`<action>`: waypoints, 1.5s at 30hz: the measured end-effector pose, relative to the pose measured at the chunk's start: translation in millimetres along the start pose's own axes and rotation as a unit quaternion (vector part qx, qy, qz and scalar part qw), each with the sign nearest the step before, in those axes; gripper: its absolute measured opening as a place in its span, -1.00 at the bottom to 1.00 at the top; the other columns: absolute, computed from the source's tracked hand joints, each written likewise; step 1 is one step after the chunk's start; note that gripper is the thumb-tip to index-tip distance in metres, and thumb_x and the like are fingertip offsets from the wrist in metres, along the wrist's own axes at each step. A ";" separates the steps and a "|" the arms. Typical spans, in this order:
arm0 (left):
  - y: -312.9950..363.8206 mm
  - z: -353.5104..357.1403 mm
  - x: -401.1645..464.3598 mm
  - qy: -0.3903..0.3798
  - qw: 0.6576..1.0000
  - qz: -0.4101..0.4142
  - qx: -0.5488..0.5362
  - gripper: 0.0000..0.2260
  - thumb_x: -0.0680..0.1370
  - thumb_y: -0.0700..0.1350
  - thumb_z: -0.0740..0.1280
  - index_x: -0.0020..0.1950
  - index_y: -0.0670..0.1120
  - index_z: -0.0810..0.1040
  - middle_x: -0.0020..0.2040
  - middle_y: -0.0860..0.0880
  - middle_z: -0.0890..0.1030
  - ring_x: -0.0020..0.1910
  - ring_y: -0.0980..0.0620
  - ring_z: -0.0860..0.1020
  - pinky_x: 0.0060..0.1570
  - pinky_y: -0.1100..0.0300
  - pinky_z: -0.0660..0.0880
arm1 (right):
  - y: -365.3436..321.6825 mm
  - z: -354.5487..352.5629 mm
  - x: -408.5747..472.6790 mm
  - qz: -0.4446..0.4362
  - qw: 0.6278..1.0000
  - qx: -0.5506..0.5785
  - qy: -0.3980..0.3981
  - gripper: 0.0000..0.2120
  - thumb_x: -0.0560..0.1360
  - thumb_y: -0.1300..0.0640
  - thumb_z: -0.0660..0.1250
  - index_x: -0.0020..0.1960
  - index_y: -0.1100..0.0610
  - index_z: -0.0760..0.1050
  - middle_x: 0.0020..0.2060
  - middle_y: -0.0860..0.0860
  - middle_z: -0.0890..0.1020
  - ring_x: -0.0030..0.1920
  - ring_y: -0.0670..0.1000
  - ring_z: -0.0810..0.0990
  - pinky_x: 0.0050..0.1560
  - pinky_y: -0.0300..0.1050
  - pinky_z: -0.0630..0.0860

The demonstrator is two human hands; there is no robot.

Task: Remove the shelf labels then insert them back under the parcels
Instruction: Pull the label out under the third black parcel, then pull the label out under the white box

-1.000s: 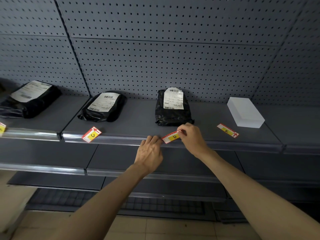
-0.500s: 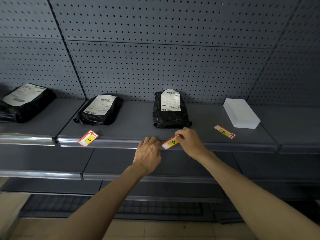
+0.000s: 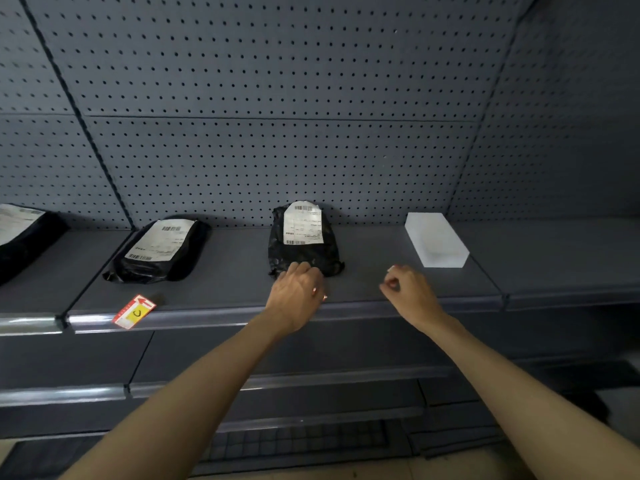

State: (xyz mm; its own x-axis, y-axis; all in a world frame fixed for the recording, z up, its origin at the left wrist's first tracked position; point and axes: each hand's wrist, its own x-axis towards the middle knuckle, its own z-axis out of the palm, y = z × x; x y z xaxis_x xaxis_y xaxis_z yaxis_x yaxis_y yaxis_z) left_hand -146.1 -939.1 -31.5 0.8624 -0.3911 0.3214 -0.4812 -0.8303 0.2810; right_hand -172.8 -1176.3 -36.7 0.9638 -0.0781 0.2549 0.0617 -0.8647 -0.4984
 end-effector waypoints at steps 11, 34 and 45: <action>99.5 84.7 108.0 -0.135 0.991 0.017 0.007 -0.73 0.56 -0.05 0.27 0.23 -0.08 0.49 0.24 -0.11 0.51 0.27 -0.13 0.39 0.25 -0.05 0.39 | 107.8 -30.3 41.6 0.065 0.995 -0.040 -0.064 -0.69 0.40 -0.05 0.45 -0.10 0.17 0.48 -0.10 0.08 0.52 -0.20 0.07 0.52 -0.36 -0.12 0.36; 128.5 90.3 124.2 -0.099 0.994 -0.012 -0.041 -0.87 0.52 -0.03 0.33 -0.04 -0.06 0.60 -0.05 -0.07 0.63 -0.04 -0.11 0.56 -0.10 0.09 0.45 | 117.0 -48.5 55.2 0.008 0.991 0.116 -0.071 -0.92 0.48 0.27 0.36 -0.03 0.16 0.58 -0.12 0.06 0.60 -0.13 0.04 0.55 -0.12 -0.08 0.49; 200.0 108.7 73.7 -0.026 0.993 -0.027 -0.111 -0.90 0.51 -0.04 0.34 -0.11 -0.04 0.59 -0.14 -0.02 0.61 -0.10 -0.07 0.57 -0.13 0.13 0.45 | 169.7 -125.3 -7.3 0.035 0.984 0.174 -0.013 -0.91 0.52 0.28 0.34 -0.02 0.20 0.61 -0.30 0.03 0.62 -0.37 -0.08 0.59 -0.28 -0.29 0.54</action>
State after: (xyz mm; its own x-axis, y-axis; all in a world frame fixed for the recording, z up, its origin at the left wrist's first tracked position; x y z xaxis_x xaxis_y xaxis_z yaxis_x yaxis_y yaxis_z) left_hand -161.7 -1177.2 -50.0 0.8918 -0.3738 0.2549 -0.4524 -0.7444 0.4911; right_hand -201.9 -1384.7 -19.3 0.9748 -0.1154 0.1908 0.0751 -0.6354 -0.7685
